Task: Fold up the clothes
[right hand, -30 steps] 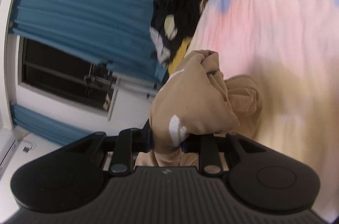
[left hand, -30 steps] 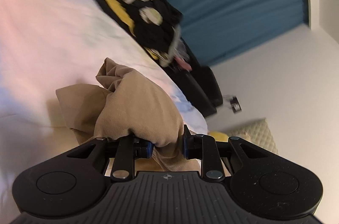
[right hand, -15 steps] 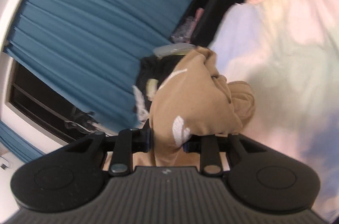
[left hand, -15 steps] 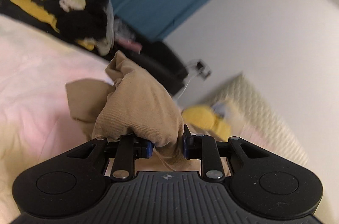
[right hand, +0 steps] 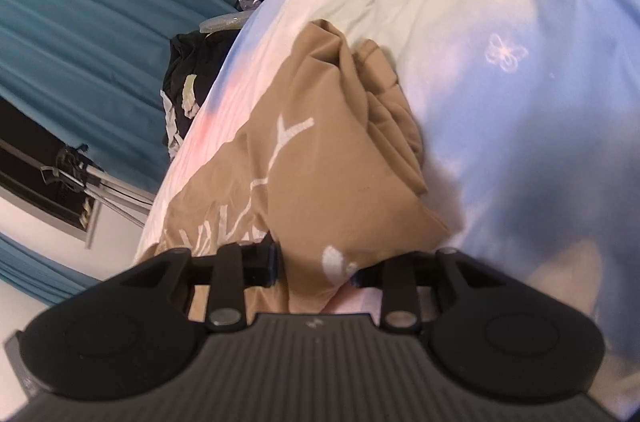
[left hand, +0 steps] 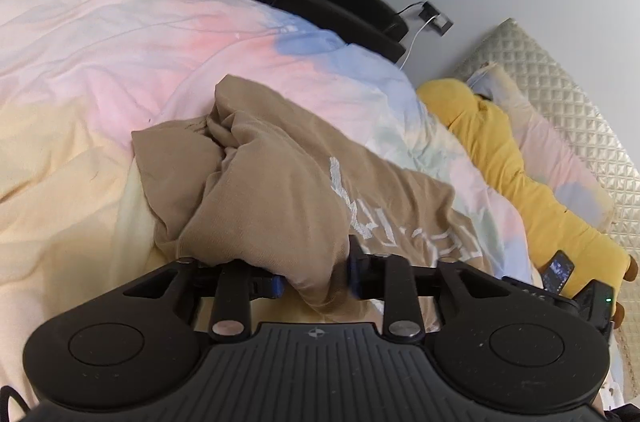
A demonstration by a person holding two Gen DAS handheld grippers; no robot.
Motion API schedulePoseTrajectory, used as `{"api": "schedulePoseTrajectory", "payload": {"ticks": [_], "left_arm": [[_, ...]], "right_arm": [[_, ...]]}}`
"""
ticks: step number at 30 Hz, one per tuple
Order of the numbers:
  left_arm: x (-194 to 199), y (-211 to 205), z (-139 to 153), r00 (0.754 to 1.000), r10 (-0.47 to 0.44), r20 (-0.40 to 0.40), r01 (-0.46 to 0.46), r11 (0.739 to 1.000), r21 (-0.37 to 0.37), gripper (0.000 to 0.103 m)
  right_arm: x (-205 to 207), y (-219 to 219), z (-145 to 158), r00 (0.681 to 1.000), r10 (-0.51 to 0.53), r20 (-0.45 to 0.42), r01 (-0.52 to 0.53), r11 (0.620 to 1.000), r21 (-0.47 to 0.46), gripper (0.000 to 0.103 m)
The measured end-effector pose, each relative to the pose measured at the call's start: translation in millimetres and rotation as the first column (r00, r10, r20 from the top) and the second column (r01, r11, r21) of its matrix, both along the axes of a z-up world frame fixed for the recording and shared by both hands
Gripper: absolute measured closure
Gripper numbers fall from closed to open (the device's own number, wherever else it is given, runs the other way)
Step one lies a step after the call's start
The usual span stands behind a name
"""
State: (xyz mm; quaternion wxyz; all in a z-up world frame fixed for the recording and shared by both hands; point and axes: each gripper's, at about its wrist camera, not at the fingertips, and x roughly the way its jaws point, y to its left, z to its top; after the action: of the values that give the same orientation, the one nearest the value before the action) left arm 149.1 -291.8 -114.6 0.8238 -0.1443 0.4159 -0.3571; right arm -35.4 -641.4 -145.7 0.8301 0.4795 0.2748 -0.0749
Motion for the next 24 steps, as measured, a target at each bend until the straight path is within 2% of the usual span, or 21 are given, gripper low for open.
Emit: {"api": "schedulePoseTrajectory", "payload": {"ticks": [1, 2, 3, 4, 10, 16, 20, 24], "left_arm": [[-0.1, -0.2, 5.0, 1.0, -0.003, 0.003, 0.003, 1.0, 0.008, 0.048], [-1.5, 0.0, 12.2, 1.0, -0.009, 0.016, 0.009, 1.0, 0.013, 0.039], [-6.9, 2.8, 19.7, 0.999, -0.016, 0.034, 0.015, 1.0, 0.016, 0.035], [-12.3, 6.0, 26.0, 0.999, -0.021, 0.048, 0.02, 1.0, 0.022, 0.029], [-42.7, 30.8, 67.7, 0.989, -0.014, 0.146, 0.005, 0.998, 0.064, 0.014], [-74.2, 70.2, 122.3, 0.968, 0.02, 0.25, -0.043, 0.995, 0.089, 0.01], [-95.3, 102.8, 156.1, 0.945, 0.058, 0.322, -0.09, 0.992, 0.087, 0.009], [-116.4, 138.0, 185.1, 0.905, 0.124, 0.406, -0.185, 0.976, 0.115, 0.008]], "right_arm": [[-1.5, 0.2, 4.0, 1.0, 0.007, -0.003, -0.007, 1.0, -0.014, 0.053], [-5.3, 3.7, 11.1, 1.0, 0.012, -0.004, -0.012, 1.0, -0.028, 0.038], [-10.4, 8.9, 19.8, 1.0, 0.016, -0.004, -0.016, 0.999, -0.044, 0.022], [-15.5, 14.2, 28.6, 1.0, 0.02, -0.005, -0.02, 0.998, -0.059, 0.017], [-19.6, 43.8, 70.5, 0.994, 0.104, -0.029, -0.107, 0.979, -0.172, 0.017], [-29.2, 81.6, 127.7, 0.985, 0.168, 0.024, -0.155, 0.95, -0.271, 0.017], [-33.5, 116.6, 169.7, 0.972, 0.223, 0.072, -0.187, 0.923, -0.335, 0.017], [-37.7, 156.3, 207.9, 0.953, 0.281, 0.114, -0.214, 0.89, -0.403, 0.017]]}}
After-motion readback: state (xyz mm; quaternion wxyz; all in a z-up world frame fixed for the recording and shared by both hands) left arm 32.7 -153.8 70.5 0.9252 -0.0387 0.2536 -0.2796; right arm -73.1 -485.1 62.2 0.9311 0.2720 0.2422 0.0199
